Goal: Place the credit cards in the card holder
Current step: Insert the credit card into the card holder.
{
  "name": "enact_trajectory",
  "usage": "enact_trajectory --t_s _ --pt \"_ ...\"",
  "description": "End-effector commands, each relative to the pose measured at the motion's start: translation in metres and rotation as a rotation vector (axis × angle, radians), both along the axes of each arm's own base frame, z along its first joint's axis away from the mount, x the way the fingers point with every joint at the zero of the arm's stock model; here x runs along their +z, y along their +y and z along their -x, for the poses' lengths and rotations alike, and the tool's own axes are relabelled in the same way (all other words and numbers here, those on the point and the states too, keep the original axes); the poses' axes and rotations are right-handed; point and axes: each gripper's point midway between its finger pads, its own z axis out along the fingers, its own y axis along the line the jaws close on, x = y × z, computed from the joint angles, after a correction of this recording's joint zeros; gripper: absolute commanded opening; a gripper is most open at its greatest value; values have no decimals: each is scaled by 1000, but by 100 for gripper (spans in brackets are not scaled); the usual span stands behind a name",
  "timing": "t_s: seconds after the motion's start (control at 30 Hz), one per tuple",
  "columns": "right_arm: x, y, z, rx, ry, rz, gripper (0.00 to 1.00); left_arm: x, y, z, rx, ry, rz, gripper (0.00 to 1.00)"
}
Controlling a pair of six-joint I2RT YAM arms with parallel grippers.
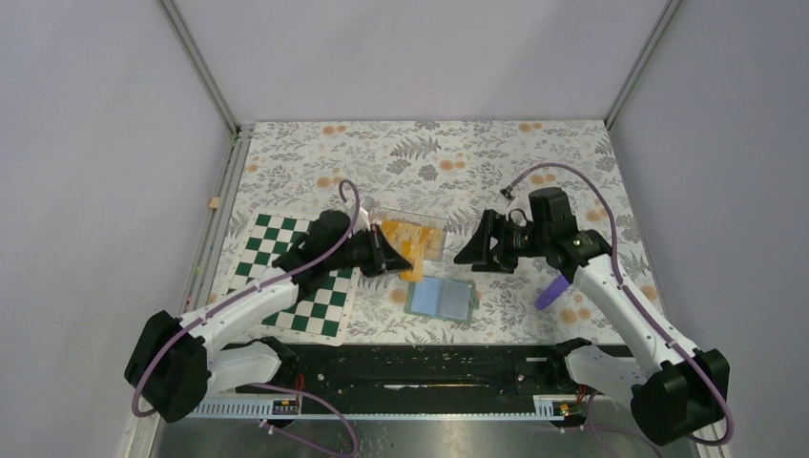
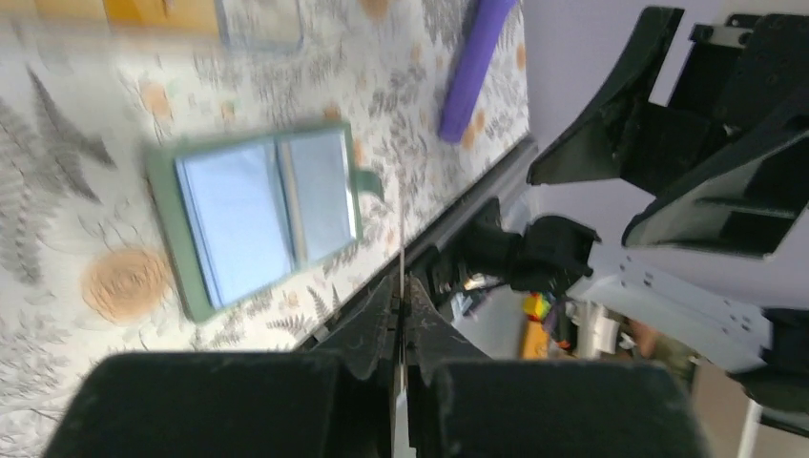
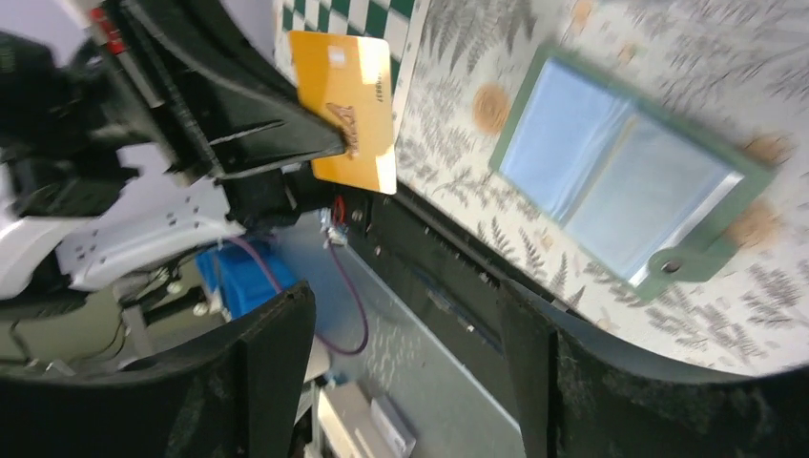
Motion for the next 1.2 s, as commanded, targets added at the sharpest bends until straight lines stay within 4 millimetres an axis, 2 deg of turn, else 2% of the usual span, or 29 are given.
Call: enact_trajectory --t_s 0.0,0.1,0.27,0.5,0.7,0.87,1.07,1.17 --pt "8 17 28 84 46 -189 74 52 -11 34 -68 -13 379 0" --pt "2 29 42 120 100 -285 69 65 -5 50 -88 -32 498 0" --pt "6 55 57 190 120 -401 64 67 -3 64 -128 -10 537 0" --pt "32 69 54 238 104 -534 61 64 -6 65 -133 8 519 0" --pt "34 73 48 237 113 -530 56 64 -6 65 -134 7 517 0" --pt "36 78 44 245 131 -543 43 59 -7 66 -134 25 509 0" --pt "43 86 45 268 146 -572 34 57 -8 68 -140 33 505 0" --pt "46 88 45 281 153 -584 20 53 -8 67 -141 42 496 0"
